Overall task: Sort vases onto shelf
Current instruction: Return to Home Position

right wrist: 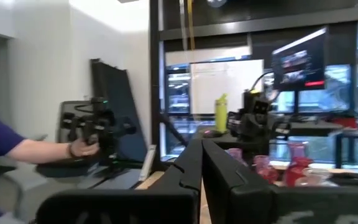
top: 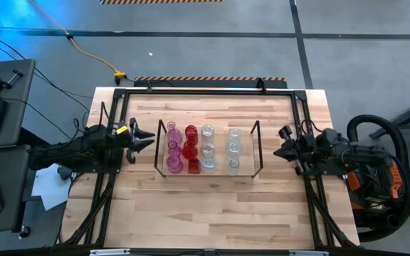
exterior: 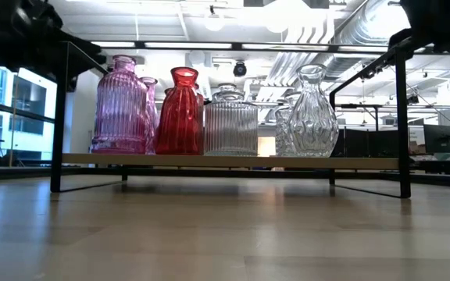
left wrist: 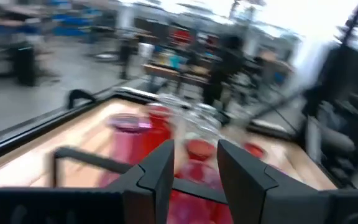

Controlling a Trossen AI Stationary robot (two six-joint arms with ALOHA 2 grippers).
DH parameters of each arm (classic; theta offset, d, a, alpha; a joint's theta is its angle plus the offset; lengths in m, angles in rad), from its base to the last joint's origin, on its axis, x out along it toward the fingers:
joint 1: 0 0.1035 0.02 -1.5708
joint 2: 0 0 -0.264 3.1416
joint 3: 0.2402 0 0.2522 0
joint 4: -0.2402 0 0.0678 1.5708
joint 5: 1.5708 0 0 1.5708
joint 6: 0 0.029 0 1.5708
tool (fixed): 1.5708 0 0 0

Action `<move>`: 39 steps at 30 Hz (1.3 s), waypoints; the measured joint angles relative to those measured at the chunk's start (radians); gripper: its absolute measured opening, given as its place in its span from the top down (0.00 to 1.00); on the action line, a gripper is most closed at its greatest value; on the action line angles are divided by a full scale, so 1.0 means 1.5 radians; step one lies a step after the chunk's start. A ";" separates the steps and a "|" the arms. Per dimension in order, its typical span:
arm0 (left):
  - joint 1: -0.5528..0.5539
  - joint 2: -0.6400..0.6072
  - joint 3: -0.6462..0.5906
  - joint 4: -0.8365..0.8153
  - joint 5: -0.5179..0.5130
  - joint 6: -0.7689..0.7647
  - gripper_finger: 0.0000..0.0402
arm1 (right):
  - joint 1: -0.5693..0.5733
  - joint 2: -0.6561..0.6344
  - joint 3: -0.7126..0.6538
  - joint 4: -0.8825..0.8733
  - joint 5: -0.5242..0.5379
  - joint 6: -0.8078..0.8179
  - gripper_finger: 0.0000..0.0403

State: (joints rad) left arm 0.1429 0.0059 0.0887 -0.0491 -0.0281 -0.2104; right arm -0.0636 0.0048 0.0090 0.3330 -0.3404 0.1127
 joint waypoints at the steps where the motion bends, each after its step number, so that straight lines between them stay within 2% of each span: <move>1: 0.000 0.000 0.000 0.000 0.025 0.016 0.71 | -0.013 0.000 0.000 0.000 -0.024 0.008 1.00; 4: 0.000 0.000 0.000 -0.002 0.037 0.025 0.71 | -0.040 0.000 0.000 -0.009 -0.070 0.025 1.00; 9: 0.000 0.000 -0.027 0.009 -0.019 0.033 0.71 | -0.061 0.000 0.000 -0.029 -0.070 0.026 1.00; 11: 0.000 -0.001 -0.051 0.040 -0.020 0.037 0.71 | -0.063 0.000 0.000 -0.030 -0.071 0.024 1.00; 17: -0.003 -0.002 -0.050 0.094 -0.022 0.091 0.71 | -0.063 0.000 0.000 -0.038 -0.090 0.019 1.00; 22: -0.003 -0.001 -0.050 0.061 -0.042 0.101 0.71 | -0.063 0.000 0.000 -0.055 -0.093 0.009 1.00; 27: -0.003 -0.001 -0.051 0.046 -0.025 0.101 0.71 | -0.062 0.000 0.000 -0.086 -0.167 -0.046 1.00; 33: -0.003 -0.001 -0.051 0.043 -0.021 0.093 0.71 | -0.062 0.000 0.000 -0.088 -0.165 -0.076 1.00; 39: -0.003 0.005 -0.051 0.042 -0.020 0.053 0.71 | -0.062 0.000 -0.001 -0.155 -0.165 -0.119 1.00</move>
State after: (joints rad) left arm 0.1383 0.0127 0.0128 0.0143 -0.0586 -0.1315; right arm -0.1566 0.0051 0.0082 0.1010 -0.5877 -0.0659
